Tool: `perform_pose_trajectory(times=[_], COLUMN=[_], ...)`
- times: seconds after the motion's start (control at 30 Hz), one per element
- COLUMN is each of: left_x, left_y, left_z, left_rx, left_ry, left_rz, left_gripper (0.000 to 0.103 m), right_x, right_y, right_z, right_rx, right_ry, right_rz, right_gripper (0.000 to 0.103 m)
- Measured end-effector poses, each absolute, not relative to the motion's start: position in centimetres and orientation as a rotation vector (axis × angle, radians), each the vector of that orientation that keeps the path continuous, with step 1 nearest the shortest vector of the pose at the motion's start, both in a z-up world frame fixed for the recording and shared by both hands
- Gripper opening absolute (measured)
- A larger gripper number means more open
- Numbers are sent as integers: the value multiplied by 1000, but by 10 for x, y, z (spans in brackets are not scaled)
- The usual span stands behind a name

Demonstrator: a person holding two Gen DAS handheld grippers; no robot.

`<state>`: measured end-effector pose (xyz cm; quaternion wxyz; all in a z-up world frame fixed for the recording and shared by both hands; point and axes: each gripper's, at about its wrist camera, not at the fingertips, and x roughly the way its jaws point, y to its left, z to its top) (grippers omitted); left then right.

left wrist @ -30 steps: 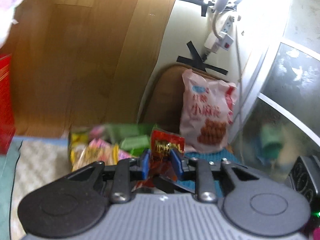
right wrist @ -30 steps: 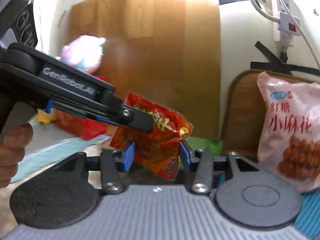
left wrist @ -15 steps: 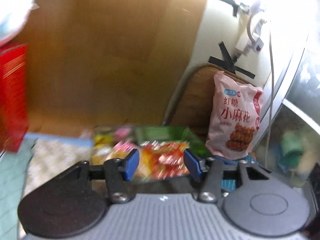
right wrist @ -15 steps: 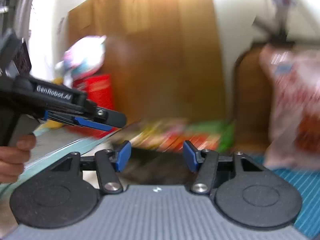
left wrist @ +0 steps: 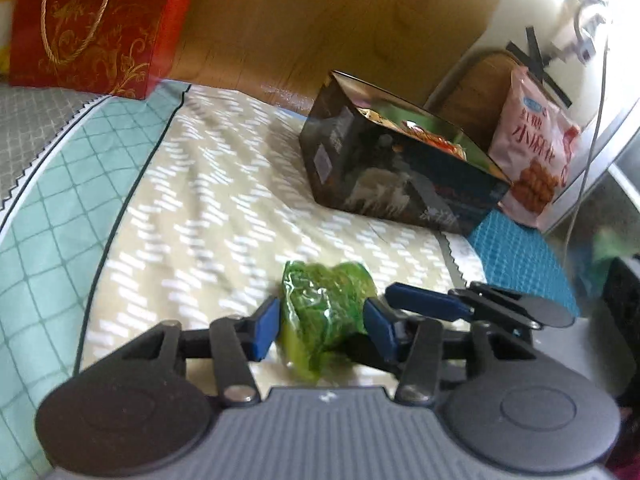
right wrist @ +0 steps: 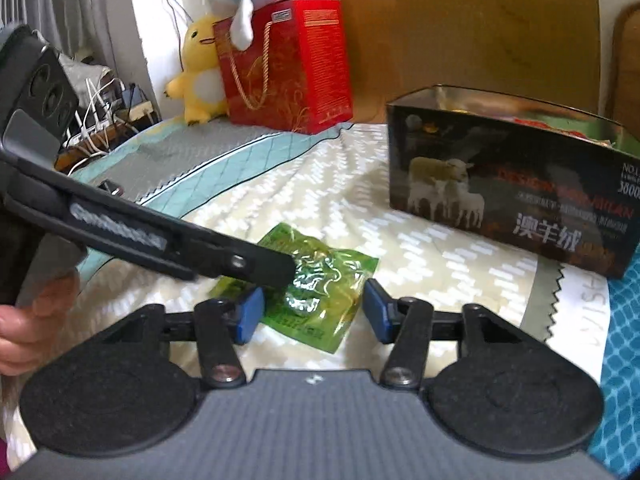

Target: Organize snacks

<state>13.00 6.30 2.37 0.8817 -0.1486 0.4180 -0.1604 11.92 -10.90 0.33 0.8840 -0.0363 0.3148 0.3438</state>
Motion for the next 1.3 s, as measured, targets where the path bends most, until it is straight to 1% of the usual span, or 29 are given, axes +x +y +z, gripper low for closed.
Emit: perform_pose_trajectory(times=[0.33,0.63,0.7,0.9,1.03,1.13,1.23,1.3], left_x=[87,72,68,59,58,58,58,58], left_y=[44,47,48,47,45,44,41,38], left_z=[24,28,29,29,30,30,31,31], left_rx=[-266,-297,-302,-306,-298,-315,-306,-298], left_ry=[873,901,910,925,929,934,935,937], left_rz=[-378,-382,-379,-377,-371,-380,-376,-369], left_gripper=[45,45,42,42,45,53,55,55], right_x=[80,62,59,54,52,51,51,51], right_y=[-118,-115,-116,-118,-118,-119,-120,-120], right_z=[3,4,4,3,3,2,2,2], right_rx=[-89,-102,-103,-106,-115,-111,-106,-107], right_ry=[706,719,720,716,714,709,708,707], right_rz=[671,660,666,673,677,682,687,691], right_gripper=[54,54,54,54,54,54,54,55])
